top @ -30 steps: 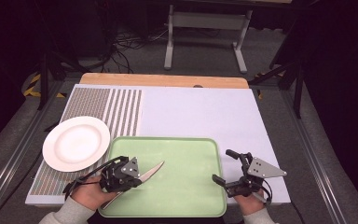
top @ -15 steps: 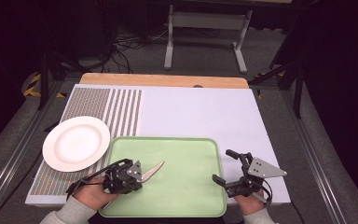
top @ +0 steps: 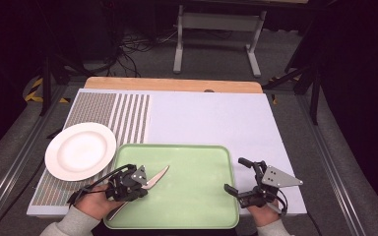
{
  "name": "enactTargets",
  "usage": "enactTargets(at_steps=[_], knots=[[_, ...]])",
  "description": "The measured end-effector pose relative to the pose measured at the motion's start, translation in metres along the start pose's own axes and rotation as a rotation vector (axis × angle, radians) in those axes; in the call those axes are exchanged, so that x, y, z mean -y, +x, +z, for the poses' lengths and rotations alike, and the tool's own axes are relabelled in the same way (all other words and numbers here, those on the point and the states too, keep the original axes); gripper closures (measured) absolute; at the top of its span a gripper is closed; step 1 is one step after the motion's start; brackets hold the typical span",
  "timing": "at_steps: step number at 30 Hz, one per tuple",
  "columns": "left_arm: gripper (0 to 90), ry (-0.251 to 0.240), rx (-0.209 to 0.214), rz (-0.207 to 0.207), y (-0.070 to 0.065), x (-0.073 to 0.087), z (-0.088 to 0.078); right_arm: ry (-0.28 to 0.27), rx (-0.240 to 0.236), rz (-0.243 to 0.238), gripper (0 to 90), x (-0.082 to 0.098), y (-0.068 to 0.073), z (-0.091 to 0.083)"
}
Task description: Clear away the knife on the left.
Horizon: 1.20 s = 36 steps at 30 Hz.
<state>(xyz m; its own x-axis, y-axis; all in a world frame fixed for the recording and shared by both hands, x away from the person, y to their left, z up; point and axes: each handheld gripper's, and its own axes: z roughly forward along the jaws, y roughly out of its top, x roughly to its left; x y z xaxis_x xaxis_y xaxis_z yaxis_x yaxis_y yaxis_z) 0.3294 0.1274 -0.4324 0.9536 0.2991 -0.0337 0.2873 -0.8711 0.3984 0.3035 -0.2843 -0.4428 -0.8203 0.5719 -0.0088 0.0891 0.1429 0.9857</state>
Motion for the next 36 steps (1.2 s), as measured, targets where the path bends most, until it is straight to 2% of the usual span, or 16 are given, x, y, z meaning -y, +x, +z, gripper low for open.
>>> enactTargets(at_steps=[15,23,36], knots=[[89.7,-0.019,-0.018,-0.079,0.013,0.013,-0.005,0.002,0.002,0.008,0.9,0.000,0.000,0.000],[89.7,-0.031,-0.021,-0.143,0.019,0.021,-0.008,0.004,0.001,0.008,0.9,0.000,-0.001,0.001],[89.7,-0.032,-0.031,-0.195,0.026,0.031,-0.012,0.007,-0.002,0.005,0.9,0.000,-0.001,0.002]])
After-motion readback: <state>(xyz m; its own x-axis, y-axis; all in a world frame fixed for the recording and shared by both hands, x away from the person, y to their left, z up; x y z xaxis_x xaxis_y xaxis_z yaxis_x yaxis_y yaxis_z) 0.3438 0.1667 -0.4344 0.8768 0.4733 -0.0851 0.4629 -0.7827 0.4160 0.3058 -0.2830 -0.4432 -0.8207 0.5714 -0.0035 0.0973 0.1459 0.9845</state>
